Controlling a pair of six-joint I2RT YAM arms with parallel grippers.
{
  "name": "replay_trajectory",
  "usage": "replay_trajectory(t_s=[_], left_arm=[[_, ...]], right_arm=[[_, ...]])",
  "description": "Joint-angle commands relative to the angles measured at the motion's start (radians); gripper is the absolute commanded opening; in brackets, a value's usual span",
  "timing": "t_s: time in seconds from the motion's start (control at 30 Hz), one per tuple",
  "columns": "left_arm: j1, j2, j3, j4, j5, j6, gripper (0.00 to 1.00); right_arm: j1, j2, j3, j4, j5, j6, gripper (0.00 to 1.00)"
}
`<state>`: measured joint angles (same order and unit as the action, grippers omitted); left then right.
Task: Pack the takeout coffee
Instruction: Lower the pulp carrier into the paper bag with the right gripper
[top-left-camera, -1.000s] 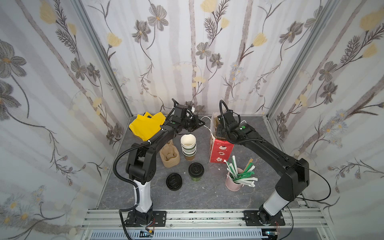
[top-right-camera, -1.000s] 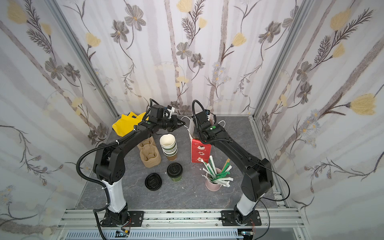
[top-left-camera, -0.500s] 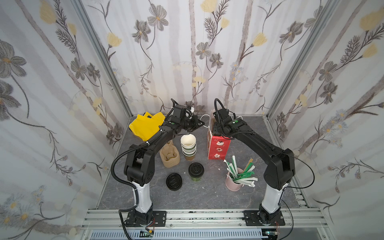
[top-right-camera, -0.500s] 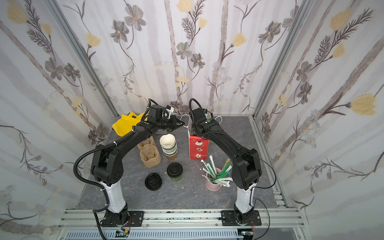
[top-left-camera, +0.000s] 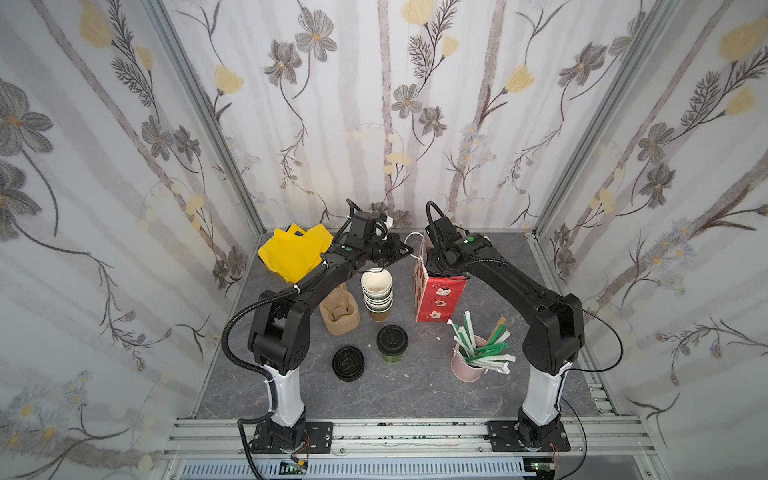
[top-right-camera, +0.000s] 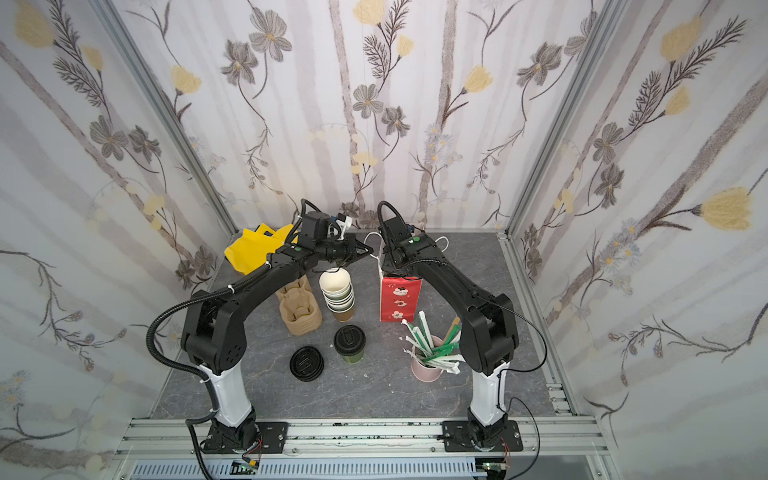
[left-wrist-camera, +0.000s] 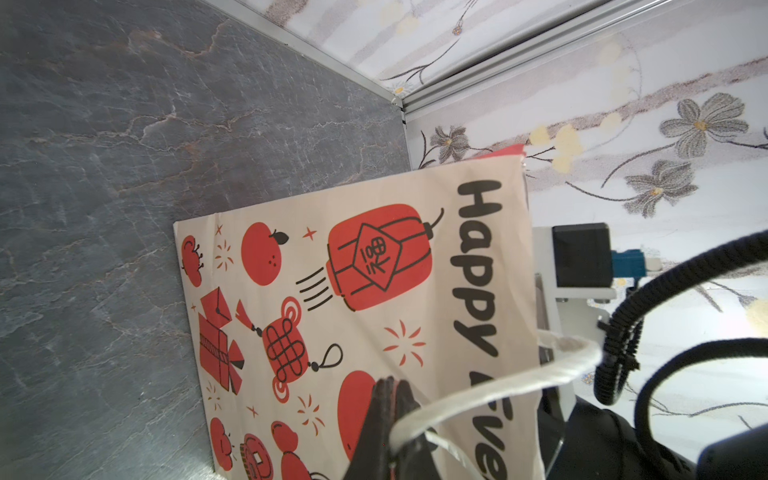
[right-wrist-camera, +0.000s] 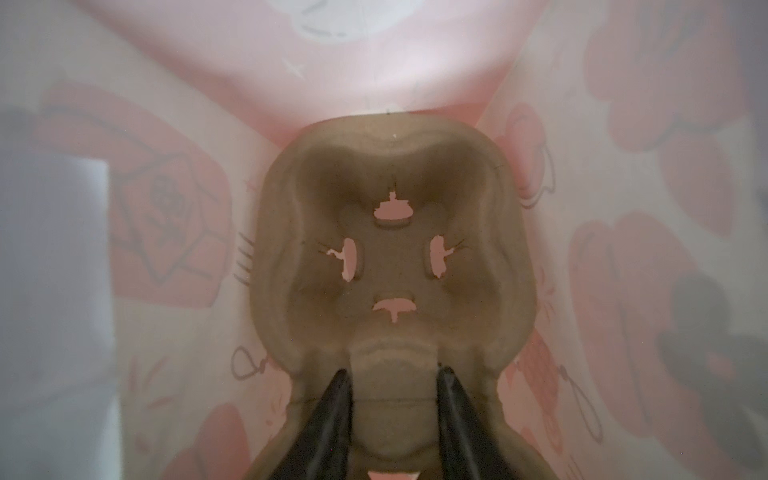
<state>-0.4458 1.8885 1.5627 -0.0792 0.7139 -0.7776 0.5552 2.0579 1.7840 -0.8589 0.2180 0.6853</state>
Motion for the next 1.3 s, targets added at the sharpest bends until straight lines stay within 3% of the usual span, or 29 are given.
replay_trajectory(t_s=[0.0,0.43,0.93,1.27], left_arm=[[-0.012,-0.020,-0.009,0.021,0.028,-0.026,0.00],[-0.021,-0.037,-0.058,0.023,0.037,-0.037,0.00],[-0.018,-0.050,-0.056,0.023,-0.046,-0.057,0.00],[-0.018,-0.048,-0.054,0.022,-0.060,-0.052,0.00]], right_arm=[[0.001,-0.018,0.012,-0.045,-0.026,0.028,0.36],[-0.027,0.073,0.067,-0.081,-0.058,0.006,0.38],[-0.035,0.161,0.079,-0.012,-0.075,-0.025,0.41],[-0.042,0.127,0.094,-0.005,-0.071,-0.030,0.58]])
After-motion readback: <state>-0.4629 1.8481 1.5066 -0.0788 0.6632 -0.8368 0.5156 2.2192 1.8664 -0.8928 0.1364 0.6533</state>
